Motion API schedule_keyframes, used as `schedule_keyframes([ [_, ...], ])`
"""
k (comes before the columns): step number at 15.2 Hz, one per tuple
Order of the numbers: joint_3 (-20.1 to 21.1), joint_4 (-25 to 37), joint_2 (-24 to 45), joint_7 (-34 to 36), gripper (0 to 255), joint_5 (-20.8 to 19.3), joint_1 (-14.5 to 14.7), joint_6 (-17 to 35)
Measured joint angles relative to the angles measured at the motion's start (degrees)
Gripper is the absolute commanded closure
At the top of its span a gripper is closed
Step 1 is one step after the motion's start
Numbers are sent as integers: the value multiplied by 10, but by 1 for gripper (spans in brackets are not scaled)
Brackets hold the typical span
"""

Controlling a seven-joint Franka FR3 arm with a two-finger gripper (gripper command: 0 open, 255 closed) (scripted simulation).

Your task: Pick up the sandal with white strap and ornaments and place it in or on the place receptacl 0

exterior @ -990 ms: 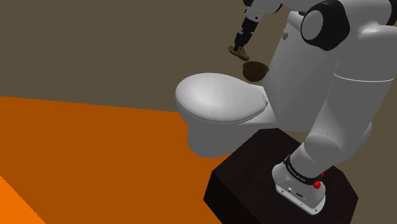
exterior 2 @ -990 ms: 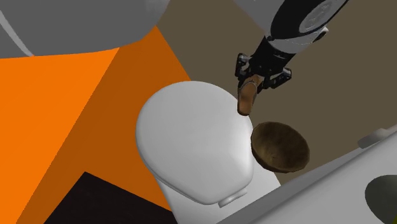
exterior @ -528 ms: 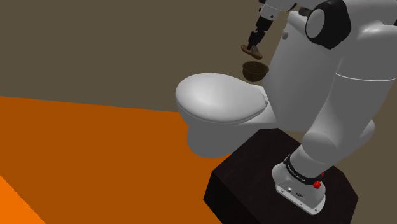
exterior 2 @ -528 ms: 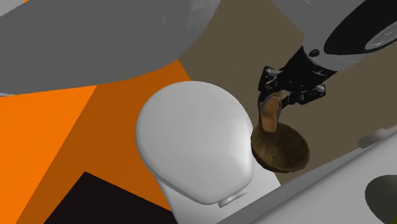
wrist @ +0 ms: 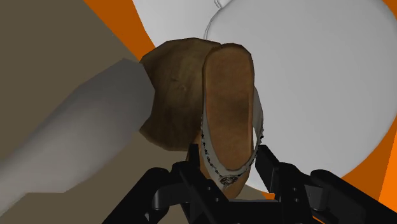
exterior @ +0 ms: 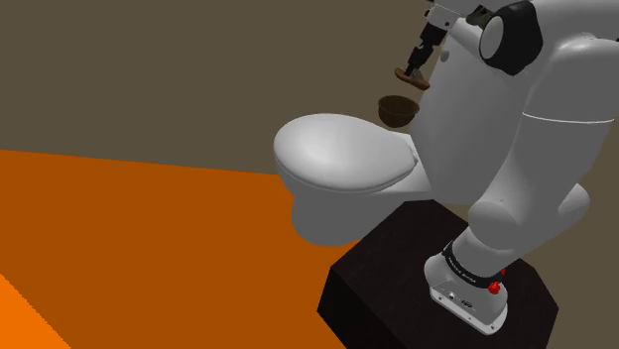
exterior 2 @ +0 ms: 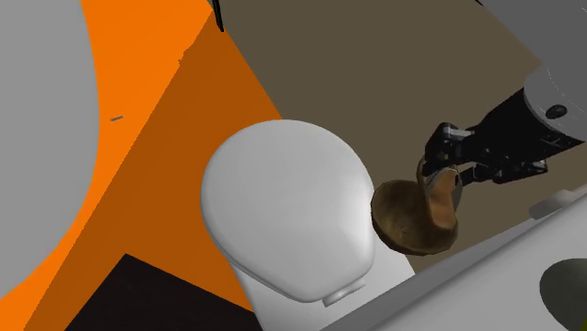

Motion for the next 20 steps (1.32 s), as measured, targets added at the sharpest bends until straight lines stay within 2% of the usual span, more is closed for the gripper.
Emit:
schedule_keyframes([
  [13,7,-82,6,-26,255,10,7,90],
  [20,11,-91,13,-32,255,15,7,104],
])
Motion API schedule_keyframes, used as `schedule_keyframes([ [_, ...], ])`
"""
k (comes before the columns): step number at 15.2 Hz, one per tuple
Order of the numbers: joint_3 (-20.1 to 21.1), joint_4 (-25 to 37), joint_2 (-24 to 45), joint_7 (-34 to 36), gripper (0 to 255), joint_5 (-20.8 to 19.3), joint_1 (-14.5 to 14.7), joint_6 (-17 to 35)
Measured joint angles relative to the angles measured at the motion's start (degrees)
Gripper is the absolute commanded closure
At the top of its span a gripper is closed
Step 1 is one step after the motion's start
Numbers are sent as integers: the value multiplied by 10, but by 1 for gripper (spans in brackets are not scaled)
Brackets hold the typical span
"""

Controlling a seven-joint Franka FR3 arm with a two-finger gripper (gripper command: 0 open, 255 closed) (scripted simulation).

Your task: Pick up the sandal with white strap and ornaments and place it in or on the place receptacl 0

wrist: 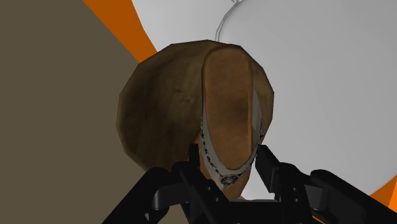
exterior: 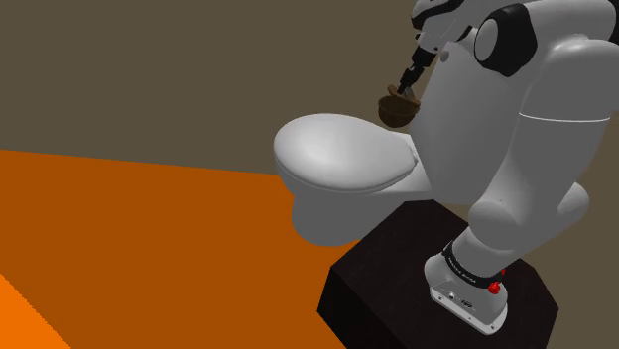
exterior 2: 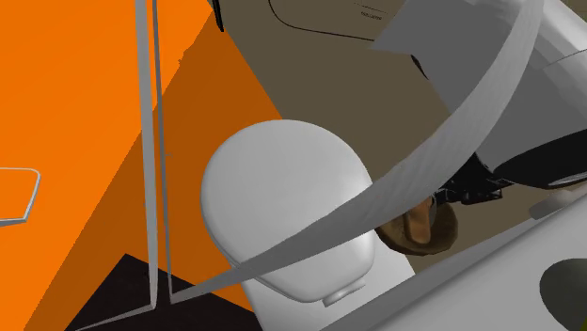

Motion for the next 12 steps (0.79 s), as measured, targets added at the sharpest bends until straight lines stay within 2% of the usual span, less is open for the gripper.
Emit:
schedule_keyframes([
  [1,0,-1,0,0,0,0,0,1],
  [7,2,2,4,-1,0,1,-2,-3],
  [12,-4,46,-2,11,0,-9,-13,-61],
])
